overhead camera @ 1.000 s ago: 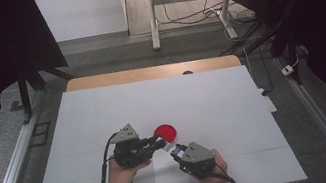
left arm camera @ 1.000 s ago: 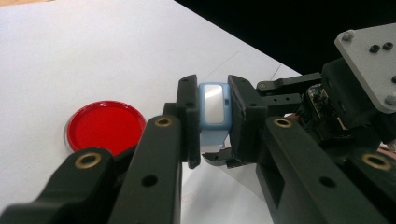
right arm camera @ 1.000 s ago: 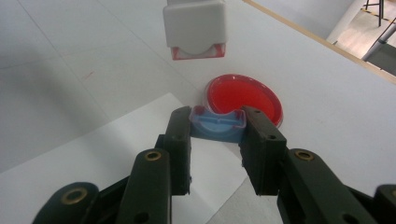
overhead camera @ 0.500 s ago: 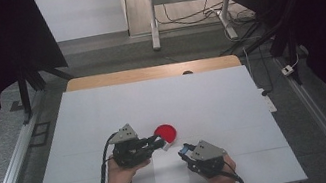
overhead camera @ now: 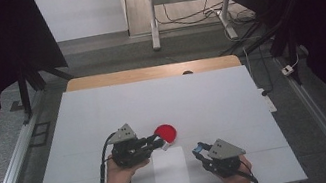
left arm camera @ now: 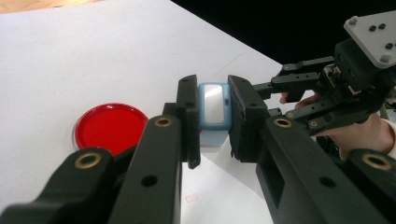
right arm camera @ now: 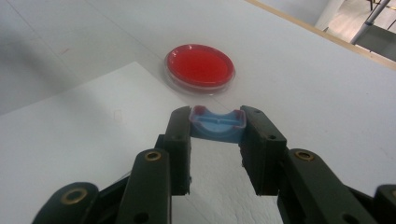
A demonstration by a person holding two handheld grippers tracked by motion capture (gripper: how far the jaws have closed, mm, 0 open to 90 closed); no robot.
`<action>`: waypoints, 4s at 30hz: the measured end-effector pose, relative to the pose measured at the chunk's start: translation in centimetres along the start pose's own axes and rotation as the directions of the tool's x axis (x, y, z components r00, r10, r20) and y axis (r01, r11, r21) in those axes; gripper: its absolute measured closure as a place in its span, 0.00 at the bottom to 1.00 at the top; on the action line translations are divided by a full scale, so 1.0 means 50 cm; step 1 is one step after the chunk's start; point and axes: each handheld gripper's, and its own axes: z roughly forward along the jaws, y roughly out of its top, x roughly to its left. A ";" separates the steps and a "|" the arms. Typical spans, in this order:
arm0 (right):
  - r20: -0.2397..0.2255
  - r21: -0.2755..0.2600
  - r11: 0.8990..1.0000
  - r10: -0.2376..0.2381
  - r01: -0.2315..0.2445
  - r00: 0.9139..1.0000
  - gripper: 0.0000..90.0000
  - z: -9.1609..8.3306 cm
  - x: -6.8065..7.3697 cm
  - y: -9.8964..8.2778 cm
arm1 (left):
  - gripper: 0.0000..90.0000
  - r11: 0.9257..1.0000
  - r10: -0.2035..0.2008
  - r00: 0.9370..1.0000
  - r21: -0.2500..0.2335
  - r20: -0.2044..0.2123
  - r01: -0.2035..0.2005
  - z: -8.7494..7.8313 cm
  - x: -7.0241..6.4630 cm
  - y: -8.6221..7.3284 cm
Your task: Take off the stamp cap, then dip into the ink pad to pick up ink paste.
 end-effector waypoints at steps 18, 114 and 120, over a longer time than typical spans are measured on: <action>0.059 0.005 1.000 0.022 -0.022 0.998 0.71 -0.063 -0.046 -0.038 | 0.84 1.000 0.003 1.000 0.003 0.000 -0.003 0.000 0.000 0.000; 0.141 0.014 0.997 0.073 -0.075 0.987 0.71 -0.116 -0.109 -0.085 | 0.84 0.978 0.086 0.981 0.201 -0.175 -0.050 0.119 0.063 0.074; 0.136 0.011 0.997 0.075 -0.077 0.988 0.71 -0.116 -0.109 -0.086 | 0.84 0.974 0.087 0.979 0.223 -0.186 -0.045 0.127 0.069 0.071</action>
